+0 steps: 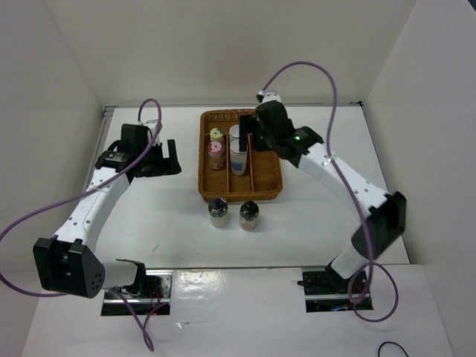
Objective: Organize the condiment bottles
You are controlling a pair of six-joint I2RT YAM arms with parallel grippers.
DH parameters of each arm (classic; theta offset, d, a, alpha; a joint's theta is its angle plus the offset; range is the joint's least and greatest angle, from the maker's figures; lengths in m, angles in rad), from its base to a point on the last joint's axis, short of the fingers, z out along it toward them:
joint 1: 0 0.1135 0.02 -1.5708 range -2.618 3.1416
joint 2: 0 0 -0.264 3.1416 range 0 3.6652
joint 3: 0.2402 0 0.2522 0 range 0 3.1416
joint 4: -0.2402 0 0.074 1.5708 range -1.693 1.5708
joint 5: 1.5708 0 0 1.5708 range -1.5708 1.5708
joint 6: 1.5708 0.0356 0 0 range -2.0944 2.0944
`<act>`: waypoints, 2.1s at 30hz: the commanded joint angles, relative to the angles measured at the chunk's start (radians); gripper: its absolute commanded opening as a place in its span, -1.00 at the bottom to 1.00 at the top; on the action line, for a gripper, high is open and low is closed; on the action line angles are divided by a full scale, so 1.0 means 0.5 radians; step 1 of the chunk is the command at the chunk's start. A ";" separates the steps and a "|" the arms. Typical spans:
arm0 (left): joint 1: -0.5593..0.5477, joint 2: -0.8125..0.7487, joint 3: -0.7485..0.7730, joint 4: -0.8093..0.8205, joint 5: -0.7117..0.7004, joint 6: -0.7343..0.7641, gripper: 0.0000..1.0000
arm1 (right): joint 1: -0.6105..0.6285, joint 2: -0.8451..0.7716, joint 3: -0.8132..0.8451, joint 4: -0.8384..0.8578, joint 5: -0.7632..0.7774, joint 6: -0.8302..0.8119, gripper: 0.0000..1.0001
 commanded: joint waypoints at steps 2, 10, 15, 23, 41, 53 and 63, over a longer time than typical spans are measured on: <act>0.011 -0.019 0.067 0.033 0.068 -0.005 1.00 | 0.019 -0.414 -0.291 0.115 -0.032 0.058 0.96; 0.011 -0.037 0.049 0.015 0.093 -0.005 1.00 | 0.221 -0.602 -0.791 0.039 -0.115 0.193 0.96; 0.011 -0.037 0.049 0.015 0.093 -0.005 1.00 | 0.442 -0.685 -0.963 0.035 -0.017 0.288 0.83; 0.011 -0.056 0.012 -0.003 0.111 0.013 1.00 | 0.546 -0.620 -0.939 -0.010 0.041 0.393 0.46; 0.011 -0.056 -0.007 -0.003 0.111 0.013 1.00 | 0.645 -0.446 -0.862 -0.139 0.228 0.464 0.11; 0.011 -0.037 -0.007 0.015 0.093 0.013 1.00 | 0.645 -0.390 -0.862 -0.139 0.192 0.464 -0.09; 0.011 -0.019 -0.007 0.015 0.093 0.013 1.00 | 0.645 -0.354 -0.862 -0.121 0.192 0.464 -0.60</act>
